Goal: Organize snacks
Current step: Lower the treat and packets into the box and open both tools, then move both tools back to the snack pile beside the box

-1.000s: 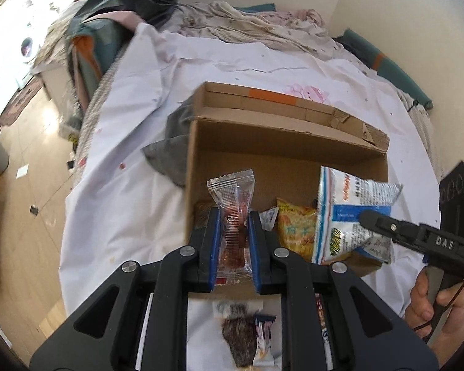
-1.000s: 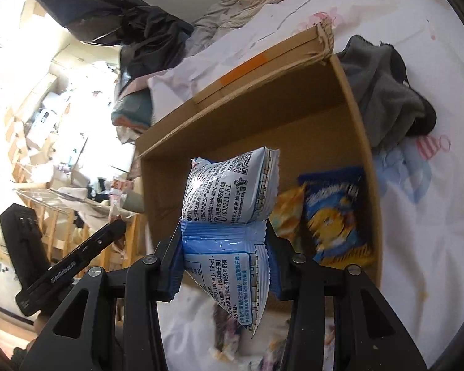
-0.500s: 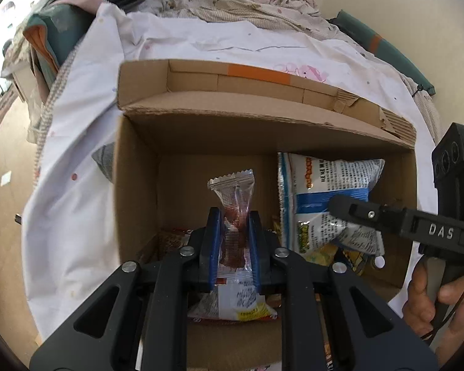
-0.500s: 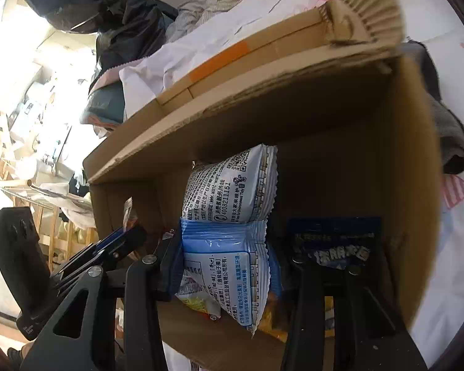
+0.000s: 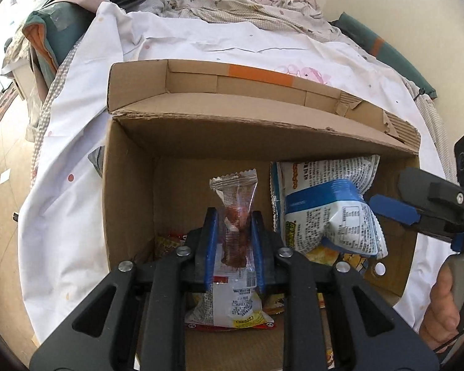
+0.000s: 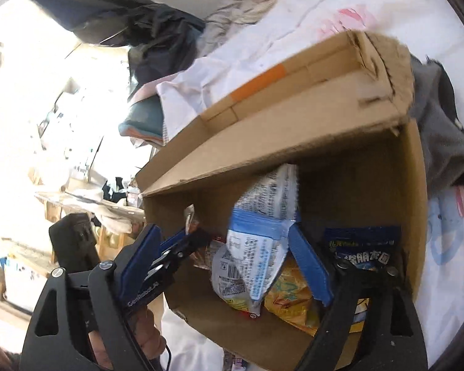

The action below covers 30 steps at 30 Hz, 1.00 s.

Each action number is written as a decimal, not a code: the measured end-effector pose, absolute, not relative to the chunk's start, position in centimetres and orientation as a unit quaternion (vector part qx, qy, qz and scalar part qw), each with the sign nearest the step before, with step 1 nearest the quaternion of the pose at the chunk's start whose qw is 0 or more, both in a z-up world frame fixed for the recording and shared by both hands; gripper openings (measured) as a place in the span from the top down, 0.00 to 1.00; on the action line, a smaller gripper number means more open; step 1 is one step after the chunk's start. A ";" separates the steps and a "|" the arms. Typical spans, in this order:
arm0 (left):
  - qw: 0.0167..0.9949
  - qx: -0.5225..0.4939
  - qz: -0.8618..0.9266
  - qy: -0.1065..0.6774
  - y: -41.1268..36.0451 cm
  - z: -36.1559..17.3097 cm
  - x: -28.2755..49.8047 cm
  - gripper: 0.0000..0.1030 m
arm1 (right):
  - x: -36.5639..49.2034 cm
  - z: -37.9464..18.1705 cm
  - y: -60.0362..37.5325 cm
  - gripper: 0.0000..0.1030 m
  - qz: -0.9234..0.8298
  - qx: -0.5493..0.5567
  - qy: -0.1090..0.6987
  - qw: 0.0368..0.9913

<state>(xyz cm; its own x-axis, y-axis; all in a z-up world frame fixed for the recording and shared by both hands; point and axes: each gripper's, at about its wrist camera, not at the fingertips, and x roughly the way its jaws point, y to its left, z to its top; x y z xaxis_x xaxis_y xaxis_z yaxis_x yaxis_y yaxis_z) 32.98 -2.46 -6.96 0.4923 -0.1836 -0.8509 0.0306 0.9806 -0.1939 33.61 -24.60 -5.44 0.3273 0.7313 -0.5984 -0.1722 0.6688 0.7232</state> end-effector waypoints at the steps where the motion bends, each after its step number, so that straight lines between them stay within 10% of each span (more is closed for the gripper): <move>1: 0.860 -0.077 -0.063 0.500 -2.4 -7.0 33.0 0.81 | 33.5 -5.4 -24.8 0.16 0.296 0.283 0.497 0.765; 9: 0.867 -0.069 -0.062 0.490 -2.7 -6.4 32.5 0.27 | 33.8 -4.3 -24.9 0.16 0.296 0.277 0.490 0.772; 30: 0.881 -0.079 -0.018 0.466 1.6 -3.1 24.7 0.26 | 26.1 -2.9 -26.2 0.16 0.216 0.210 0.493 0.816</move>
